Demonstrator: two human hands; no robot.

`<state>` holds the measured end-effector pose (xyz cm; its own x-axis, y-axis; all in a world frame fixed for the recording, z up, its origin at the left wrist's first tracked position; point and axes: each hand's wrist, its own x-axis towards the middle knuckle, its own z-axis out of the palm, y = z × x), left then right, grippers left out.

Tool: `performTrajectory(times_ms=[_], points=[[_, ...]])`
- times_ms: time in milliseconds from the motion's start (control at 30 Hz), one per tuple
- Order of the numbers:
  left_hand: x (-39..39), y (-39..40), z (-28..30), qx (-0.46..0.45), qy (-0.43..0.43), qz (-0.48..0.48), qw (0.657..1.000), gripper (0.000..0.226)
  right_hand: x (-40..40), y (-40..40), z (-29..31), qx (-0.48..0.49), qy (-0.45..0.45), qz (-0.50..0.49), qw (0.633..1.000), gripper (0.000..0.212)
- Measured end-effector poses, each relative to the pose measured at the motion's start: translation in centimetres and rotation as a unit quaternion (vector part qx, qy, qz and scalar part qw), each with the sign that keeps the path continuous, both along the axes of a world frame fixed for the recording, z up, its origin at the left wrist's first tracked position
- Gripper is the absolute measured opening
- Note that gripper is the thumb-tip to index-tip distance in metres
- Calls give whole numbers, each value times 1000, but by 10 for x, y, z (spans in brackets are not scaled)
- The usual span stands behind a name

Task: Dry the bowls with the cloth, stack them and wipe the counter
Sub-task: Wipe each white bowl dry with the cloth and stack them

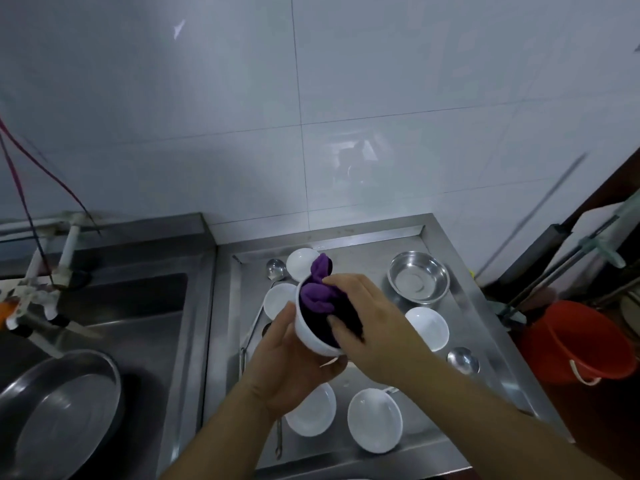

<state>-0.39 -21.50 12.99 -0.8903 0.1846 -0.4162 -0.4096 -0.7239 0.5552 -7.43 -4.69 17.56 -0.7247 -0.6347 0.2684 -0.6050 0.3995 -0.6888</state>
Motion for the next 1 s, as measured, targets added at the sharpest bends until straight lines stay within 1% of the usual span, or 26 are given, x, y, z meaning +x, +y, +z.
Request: performTrajectory(times_ms=[100, 167, 233, 300, 367, 433, 533, 600, 667, 700, 800, 833, 900, 933, 1000], points=[[4, -2, 8, 13, 1, -9, 1000, 67, -5, 9, 8, 26, -29, 75, 996, 72], [5, -3, 11, 43, 13, -16, 999, 78, -11, 14, 14, 33, -23, 104, 994, 71], [6, -3, 16, 61, 28, -21, 998, 82, -13, 15, 20, 40, 22, 113, 993, 63], [5, -3, 19, 48, 50, -22, 997, 86, -14, 12, 25, 48, 83, 96, 991, 55], [2, -3, 23, 13, 83, -16, 996, 90, -15, 7, 27, 66, 126, 52, 988, 50], [-2, -2, 31, -38, 104, 5, 994, 92, -17, 1, 32, 103, 124, 1, 987, 50], [-8, -2, 40, -108, 116, 38, 987, 101, -18, -11, 44, 161, 32, -36, 986, 44], [-10, -5, 44, -143, 121, 55, 981, 105, -19, -18, 54, 192, -23, -52, 980, 34], [-11, -9, 46, -167, 129, 68, 975, 110, -22, -22, 62, 188, -86, -60, 977, 22], [-12, -11, 48, -177, 136, 68, 973, 112, -24, -23, 65, 181, -122, -61, 974, 22], [-11, -14, 49, -201, 159, 36, 966, 112, -30, -20, 71, 188, -224, -50, 955, 35], [-10, -14, 49, -201, 163, 27, 965, 112, -31, -17, 72, 178, -265, -48, 946, 38], [-8, -16, 50, -190, 163, 18, 968, 115, -29, -12, 68, 116, -361, -44, 924, 40], [-7, -16, 51, -181, 162, 16, 970, 117, -27, -10, 66, 69, -411, -41, 908, 38], [-4, -16, 52, -158, 171, 8, 972, 118, -19, -9, 65, -40, -501, -30, 864, 29]])
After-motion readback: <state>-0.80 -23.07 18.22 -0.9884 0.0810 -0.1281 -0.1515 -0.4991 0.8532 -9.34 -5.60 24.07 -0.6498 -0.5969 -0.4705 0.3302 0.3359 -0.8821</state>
